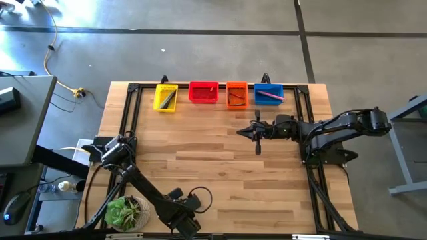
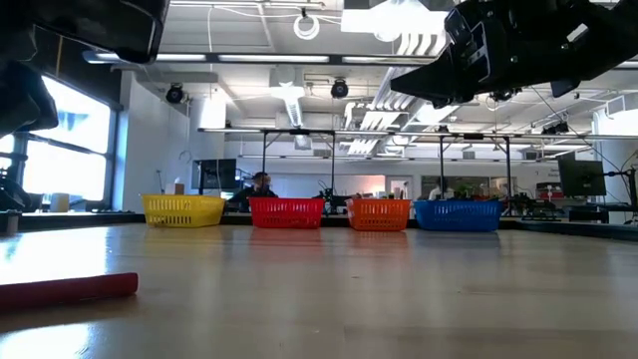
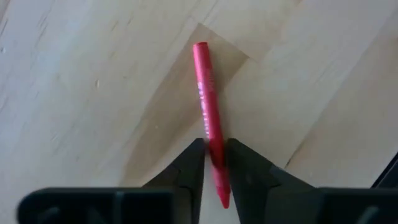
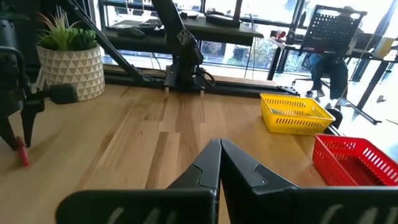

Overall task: Sort crayons/erasers/pens/pencils in bins
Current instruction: Put the red crayon into the orange basket

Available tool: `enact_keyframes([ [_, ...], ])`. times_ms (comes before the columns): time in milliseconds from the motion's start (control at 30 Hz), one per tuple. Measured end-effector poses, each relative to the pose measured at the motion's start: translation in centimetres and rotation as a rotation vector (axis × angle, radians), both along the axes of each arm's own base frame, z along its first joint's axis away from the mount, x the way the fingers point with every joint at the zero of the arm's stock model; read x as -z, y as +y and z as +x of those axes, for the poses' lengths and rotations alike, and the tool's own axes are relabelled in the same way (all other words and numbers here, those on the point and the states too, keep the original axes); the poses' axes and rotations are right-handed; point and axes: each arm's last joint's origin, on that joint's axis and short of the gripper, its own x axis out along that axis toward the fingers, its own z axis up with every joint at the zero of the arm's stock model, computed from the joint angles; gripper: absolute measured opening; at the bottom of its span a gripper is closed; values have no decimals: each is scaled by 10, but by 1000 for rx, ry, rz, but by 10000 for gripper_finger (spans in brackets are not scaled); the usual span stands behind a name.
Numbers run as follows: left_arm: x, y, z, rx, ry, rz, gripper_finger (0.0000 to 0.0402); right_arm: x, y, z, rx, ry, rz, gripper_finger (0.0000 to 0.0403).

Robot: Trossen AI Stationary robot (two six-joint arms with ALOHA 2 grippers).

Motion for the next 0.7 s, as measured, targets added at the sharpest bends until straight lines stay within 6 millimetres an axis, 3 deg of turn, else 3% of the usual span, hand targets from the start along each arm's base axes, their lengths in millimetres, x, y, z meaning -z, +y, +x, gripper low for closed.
enact_keyframes([
  [200,1,-1,-1,22,5,10,8,1,0,0,0,15,2,0],
  [700,-9,4,-5,79,-38,124,1,4,0,-1,1,38,12,0],
])
